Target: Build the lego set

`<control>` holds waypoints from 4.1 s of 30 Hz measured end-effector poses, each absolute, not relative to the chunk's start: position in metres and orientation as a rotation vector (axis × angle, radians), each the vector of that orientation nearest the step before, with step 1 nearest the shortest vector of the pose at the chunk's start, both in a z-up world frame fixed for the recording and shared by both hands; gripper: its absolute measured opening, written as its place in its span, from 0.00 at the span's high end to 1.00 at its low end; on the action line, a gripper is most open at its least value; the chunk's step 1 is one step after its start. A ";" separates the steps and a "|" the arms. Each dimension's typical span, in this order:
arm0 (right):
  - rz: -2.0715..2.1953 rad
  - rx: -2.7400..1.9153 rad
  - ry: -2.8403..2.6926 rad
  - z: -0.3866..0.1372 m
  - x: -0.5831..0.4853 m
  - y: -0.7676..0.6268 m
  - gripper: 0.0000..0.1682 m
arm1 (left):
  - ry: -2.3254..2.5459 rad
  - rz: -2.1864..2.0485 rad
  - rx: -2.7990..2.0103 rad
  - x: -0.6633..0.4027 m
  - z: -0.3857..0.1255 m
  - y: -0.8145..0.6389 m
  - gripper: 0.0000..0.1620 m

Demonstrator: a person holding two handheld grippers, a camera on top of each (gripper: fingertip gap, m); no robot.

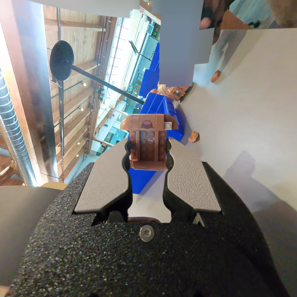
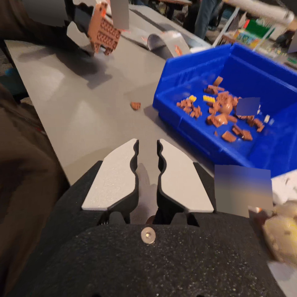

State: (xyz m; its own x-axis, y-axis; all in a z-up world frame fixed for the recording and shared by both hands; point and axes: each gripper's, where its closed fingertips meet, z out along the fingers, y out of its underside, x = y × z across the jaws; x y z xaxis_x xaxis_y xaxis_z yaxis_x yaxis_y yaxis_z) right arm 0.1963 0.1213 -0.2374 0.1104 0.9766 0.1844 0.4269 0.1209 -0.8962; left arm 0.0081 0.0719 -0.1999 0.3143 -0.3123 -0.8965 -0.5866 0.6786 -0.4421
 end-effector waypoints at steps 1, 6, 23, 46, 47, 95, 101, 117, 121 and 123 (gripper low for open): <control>0.755 -1.489 -1.477 -0.244 0.204 0.117 0.88 | 1.280 0.200 -0.871 0.009 -0.201 0.073 0.74; 0.622 -1.618 -1.697 -0.283 0.212 0.105 0.88 | 1.296 0.165 -0.883 0.012 -0.207 0.074 0.74; 0.558 -1.489 -1.759 -0.266 0.140 0.101 0.91 | 1.361 0.215 -0.905 0.021 -0.221 0.071 0.74; 0.640 -1.244 -1.807 -0.205 0.036 0.065 0.91 | 1.441 0.392 -0.826 0.029 -0.230 0.067 0.74; 0.683 -1.253 -1.801 -0.204 0.036 0.064 0.91 | 1.437 0.388 -0.827 0.029 -0.229 0.067 0.74; 0.393 -1.641 -1.495 -0.246 0.017 0.126 0.89 | 1.450 0.414 -1.087 -0.018 -0.249 0.099 0.74; 0.147 -1.726 -1.600 -0.256 0.018 0.154 0.93 | 1.436 0.426 -1.105 -0.028 -0.247 0.101 0.74; 0.024 -1.892 -1.608 -0.294 0.024 0.179 0.88 | 1.443 0.427 -1.079 -0.021 -0.242 0.094 0.74; 0.046 -1.903 -1.600 -0.294 0.024 0.181 0.89 | 1.436 0.415 -1.087 -0.021 -0.242 0.094 0.74; 0.055 -1.896 -1.599 -0.294 0.025 0.181 0.89 | 1.431 0.410 -1.092 -0.021 -0.242 0.094 0.74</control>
State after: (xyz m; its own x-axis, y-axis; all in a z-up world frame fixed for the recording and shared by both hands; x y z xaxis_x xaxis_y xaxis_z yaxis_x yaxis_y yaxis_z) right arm 0.0247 0.1814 -0.2942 0.2555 0.8951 0.3654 0.8679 -0.0458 -0.4947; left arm -0.0215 0.0943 -0.2424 0.1734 -0.3695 -0.9129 -0.7970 0.4919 -0.3505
